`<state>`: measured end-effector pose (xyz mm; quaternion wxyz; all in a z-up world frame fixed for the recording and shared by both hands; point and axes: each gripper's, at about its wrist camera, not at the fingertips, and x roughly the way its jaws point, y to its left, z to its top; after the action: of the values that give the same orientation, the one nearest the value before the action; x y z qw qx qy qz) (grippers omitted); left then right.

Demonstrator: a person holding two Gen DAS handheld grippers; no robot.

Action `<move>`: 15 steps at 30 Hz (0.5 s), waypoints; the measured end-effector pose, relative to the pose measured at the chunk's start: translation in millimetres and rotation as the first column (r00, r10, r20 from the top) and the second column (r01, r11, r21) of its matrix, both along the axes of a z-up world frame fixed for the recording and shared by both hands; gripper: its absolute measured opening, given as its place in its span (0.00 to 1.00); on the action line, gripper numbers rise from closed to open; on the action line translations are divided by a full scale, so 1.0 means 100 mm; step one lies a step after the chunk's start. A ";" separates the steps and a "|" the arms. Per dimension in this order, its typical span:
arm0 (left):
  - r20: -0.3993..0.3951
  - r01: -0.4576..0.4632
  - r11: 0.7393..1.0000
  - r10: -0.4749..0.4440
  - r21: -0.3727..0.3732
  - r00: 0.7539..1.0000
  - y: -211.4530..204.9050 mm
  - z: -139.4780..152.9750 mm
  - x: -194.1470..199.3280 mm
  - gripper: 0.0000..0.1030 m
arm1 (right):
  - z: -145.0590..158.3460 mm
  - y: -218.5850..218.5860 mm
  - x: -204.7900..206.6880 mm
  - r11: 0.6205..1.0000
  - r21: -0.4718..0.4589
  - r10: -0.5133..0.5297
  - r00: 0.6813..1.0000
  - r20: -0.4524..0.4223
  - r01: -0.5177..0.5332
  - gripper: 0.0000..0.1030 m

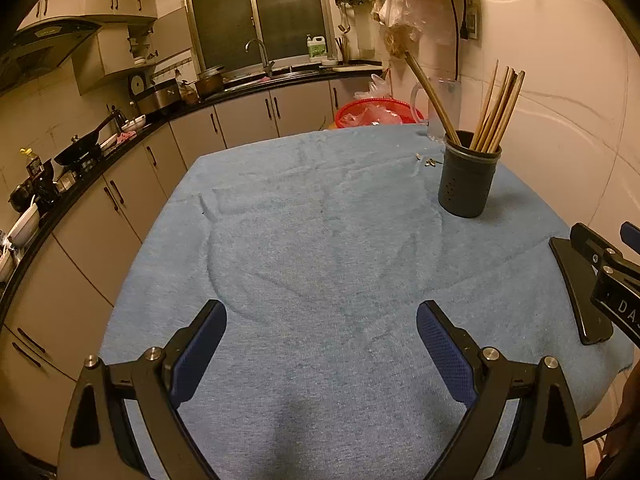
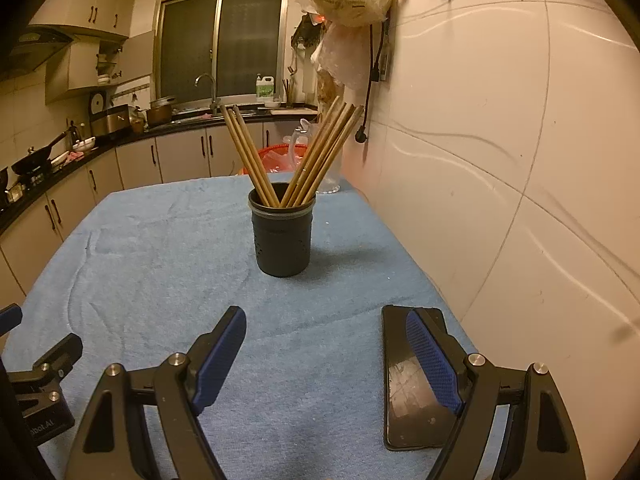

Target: Organize utensils

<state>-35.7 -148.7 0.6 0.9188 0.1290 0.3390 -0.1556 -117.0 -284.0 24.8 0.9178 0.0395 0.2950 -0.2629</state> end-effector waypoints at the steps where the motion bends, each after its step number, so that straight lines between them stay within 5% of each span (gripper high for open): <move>1: 0.000 0.002 1.000 -0.002 0.003 1.000 -0.01 0.00 0.00 0.93 | 0.00 0.00 0.00 1.000 0.002 0.001 1.000 -0.001 -0.001 0.82; 15: -0.003 0.009 1.000 -0.009 0.017 1.000 -0.02 -0.03 -0.02 0.93 | -0.06 0.00 0.01 1.000 0.018 0.005 1.000 -0.017 -0.004 0.82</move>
<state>-38.1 -150.6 -2.2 0.9164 0.1383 0.3411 -0.1571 -116.0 -284.1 18.5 0.9154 0.0449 0.3051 -0.2585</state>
